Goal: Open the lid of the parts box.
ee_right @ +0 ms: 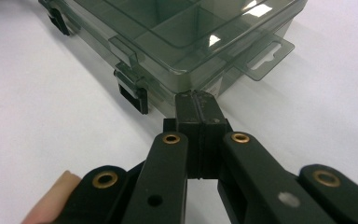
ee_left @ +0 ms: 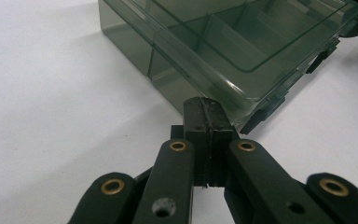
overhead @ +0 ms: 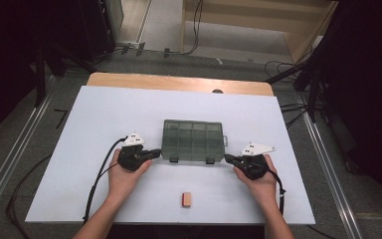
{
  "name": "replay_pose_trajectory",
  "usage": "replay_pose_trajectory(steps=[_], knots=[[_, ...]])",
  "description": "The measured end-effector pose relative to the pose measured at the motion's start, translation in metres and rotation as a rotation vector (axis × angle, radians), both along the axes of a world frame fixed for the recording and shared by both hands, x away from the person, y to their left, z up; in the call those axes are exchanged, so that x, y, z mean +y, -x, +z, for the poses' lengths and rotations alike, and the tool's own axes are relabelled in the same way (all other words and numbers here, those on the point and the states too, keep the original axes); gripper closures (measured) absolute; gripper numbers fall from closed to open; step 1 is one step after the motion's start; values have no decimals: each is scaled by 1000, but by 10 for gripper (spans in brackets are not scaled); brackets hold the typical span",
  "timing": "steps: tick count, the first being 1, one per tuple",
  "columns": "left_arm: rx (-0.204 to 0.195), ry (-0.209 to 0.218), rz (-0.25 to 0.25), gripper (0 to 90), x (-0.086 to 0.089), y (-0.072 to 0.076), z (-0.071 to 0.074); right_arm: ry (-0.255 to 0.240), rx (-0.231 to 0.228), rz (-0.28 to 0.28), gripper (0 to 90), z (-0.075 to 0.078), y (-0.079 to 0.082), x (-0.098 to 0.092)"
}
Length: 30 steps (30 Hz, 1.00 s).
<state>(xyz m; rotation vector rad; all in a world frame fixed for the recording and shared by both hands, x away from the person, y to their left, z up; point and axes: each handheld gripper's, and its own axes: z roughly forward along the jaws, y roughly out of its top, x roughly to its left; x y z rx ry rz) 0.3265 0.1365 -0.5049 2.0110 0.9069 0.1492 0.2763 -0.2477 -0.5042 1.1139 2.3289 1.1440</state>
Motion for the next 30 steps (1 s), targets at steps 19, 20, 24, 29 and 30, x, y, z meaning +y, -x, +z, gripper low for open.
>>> replay_pose_trajectory(steps=[19,20,24,29,30], knots=[[-47,61,-30,900,1,4,12,-77,-36,5,884,14,2,-1],[-54,67,-34,900,1,5,14,-72,-44,5,884,15,2,-1],[-72,91,-36,900,0,7,18,-66,-60,4,884,19,3,1],[-106,118,-44,900,-2,9,24,-83,-73,1,884,22,3,2],[-109,130,-47,900,-2,9,25,-87,-77,0,884,23,3,2]])
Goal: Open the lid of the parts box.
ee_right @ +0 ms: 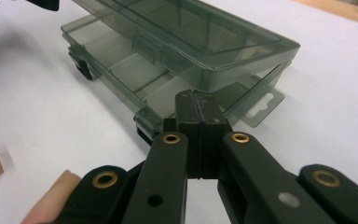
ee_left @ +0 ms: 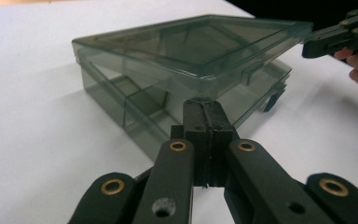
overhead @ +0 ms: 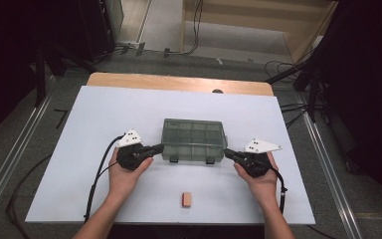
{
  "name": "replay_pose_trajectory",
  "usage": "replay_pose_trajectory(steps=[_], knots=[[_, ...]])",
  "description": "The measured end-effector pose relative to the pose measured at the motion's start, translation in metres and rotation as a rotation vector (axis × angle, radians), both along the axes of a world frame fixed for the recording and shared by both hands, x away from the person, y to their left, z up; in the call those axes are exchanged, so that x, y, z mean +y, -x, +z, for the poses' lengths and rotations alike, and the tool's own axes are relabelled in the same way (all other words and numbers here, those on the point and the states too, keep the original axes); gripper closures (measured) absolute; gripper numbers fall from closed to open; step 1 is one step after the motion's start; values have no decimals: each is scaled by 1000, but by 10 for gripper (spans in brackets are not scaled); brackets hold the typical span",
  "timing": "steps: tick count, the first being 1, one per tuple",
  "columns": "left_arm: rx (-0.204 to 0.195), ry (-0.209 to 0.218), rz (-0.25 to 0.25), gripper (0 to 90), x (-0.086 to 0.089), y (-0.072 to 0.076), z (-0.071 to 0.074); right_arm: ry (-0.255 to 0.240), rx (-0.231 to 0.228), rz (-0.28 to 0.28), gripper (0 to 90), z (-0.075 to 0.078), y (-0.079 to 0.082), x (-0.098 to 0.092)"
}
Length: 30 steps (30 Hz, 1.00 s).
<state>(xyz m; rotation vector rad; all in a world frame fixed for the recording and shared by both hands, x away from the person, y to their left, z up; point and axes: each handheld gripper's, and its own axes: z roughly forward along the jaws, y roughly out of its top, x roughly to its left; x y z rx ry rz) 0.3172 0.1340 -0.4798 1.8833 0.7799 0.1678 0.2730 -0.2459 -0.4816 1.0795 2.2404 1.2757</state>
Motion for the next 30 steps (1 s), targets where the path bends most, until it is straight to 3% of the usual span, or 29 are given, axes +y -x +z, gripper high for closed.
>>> replay_pose_trajectory(steps=[10,13,18,21,25,26,28,29,30], knots=[[-55,31,4,900,-7,-4,13,-22,-41,-8,884,15,-2,4],[-31,79,8,900,-8,-7,15,-28,-48,-17,884,17,-3,4],[-31,106,16,900,-11,-13,21,-42,-62,-29,863,21,-5,1],[-40,107,25,900,-13,-17,24,-60,-71,-20,734,25,-7,-3],[-51,107,36,900,-15,-23,29,-119,-97,-55,397,31,-11,-9],[-54,107,42,900,-15,-24,30,-119,-97,-55,397,31,-11,-9],[-58,109,43,900,-17,-27,32,-122,-99,-89,135,32,-14,-8],[-63,111,46,900,-18,-28,33,-130,-67,-84,0,31,-19,-5],[-61,112,48,900,-19,-29,34,-151,-63,-89,0,30,-21,-5]])
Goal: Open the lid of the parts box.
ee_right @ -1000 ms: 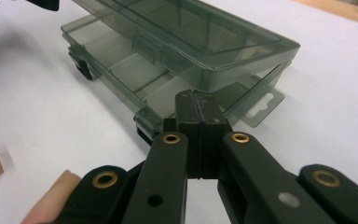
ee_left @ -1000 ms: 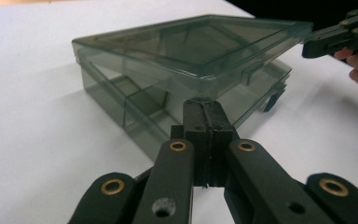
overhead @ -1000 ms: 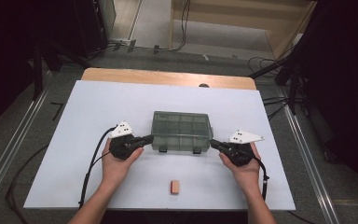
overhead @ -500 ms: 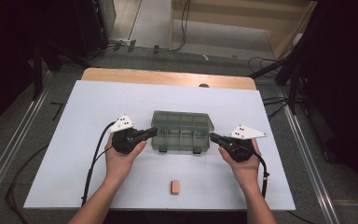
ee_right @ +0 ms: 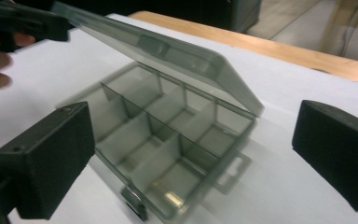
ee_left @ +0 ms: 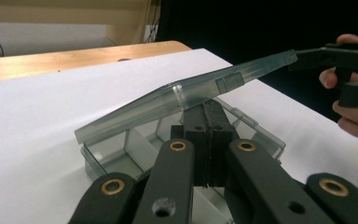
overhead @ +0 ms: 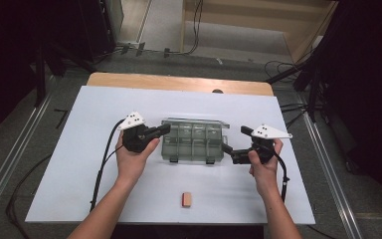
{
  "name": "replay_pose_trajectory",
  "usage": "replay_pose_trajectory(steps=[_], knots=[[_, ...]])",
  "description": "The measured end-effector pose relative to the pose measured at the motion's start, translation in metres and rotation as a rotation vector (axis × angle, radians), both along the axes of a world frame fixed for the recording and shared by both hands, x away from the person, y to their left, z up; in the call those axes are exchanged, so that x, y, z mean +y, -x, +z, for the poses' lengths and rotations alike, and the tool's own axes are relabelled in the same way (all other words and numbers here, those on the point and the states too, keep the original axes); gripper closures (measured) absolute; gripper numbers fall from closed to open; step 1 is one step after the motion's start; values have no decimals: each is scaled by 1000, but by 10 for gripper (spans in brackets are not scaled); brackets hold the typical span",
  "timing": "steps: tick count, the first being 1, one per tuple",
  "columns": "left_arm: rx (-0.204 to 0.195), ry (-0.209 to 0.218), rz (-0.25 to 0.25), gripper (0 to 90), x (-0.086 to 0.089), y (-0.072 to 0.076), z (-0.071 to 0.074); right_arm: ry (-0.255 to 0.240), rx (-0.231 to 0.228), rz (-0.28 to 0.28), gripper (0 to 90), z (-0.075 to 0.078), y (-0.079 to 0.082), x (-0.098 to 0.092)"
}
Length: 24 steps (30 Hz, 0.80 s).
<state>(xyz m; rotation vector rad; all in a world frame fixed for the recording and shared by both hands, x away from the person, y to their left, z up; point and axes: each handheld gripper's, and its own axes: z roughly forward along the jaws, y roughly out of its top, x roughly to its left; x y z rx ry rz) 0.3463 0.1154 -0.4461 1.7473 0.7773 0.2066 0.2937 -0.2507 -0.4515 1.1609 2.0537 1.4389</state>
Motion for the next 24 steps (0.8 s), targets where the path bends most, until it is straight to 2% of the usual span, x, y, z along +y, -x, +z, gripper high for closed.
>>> replay_pose_trajectory(steps=[1,4,6,8,10,12,13,14,16,21,22,24], knots=[[0,5,1,900,0,-2,1,-10,1,-20,0,0,-1,0],[1,18,10,900,-2,-6,3,-16,-4,-30,0,-1,-5,0],[-2,16,18,900,-2,-8,5,-36,-30,-48,0,-2,-8,0],[-6,18,20,900,-3,-11,6,-38,-36,-72,0,-2,-12,0],[-12,17,26,900,-4,-13,8,-52,-30,-88,26,-3,-17,0],[-15,19,31,900,-5,-16,9,-51,-36,-133,145,-4,-19,1],[-17,16,34,900,-5,-17,10,-35,-50,-157,259,-4,-21,2],[-17,20,37,900,-5,-18,10,-35,-50,-157,259,-4,-21,2],[-20,22,40,900,-5,-20,11,-24,-57,-173,377,-5,-23,3],[-23,29,57,900,-6,-24,12,-13,-78,-211,523,-8,-28,6],[-27,30,59,900,-7,-25,12,-39,-77,-210,564,-9,-30,5],[-30,29,64,900,-7,-26,13,-44,-78,-210,585,-9,-30,6]])
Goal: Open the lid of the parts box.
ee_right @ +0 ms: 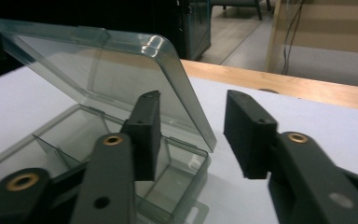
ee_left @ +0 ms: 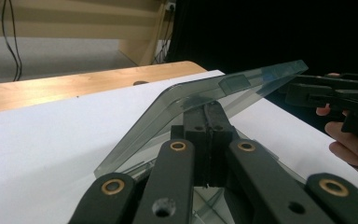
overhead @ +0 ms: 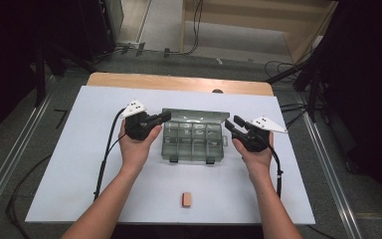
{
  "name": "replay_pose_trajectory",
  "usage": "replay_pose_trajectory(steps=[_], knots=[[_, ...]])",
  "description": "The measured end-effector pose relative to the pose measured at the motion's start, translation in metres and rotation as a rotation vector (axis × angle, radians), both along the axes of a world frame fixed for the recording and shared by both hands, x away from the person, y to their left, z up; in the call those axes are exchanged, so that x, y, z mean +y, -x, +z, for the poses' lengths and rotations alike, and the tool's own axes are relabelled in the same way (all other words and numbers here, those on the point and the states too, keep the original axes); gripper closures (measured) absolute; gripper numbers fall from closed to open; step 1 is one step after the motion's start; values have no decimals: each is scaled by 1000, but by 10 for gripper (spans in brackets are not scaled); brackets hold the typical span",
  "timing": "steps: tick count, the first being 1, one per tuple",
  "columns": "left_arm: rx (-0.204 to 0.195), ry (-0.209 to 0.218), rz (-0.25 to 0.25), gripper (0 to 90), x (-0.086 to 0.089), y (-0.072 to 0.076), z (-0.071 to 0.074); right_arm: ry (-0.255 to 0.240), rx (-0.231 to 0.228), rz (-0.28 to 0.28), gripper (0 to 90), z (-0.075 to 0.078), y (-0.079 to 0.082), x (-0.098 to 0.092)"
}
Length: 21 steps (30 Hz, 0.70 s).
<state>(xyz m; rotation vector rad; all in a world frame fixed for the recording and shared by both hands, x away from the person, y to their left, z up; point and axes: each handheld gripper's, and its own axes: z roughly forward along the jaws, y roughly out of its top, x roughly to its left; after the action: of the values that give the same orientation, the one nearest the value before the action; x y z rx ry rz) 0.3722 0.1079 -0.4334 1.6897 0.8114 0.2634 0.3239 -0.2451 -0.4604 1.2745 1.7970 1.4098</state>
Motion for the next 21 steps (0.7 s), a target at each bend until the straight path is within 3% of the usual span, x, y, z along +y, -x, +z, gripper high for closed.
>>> replay_pose_trajectory(steps=[3,17,21], knots=[[-10,-2,8,900,-1,-2,1,-15,-6,-8,638,0,-1,2],[-20,-17,42,900,-2,-8,-3,12,-35,-45,807,9,-11,12],[-31,-38,2,900,0,-7,-4,19,-39,-58,839,10,-11,14]])
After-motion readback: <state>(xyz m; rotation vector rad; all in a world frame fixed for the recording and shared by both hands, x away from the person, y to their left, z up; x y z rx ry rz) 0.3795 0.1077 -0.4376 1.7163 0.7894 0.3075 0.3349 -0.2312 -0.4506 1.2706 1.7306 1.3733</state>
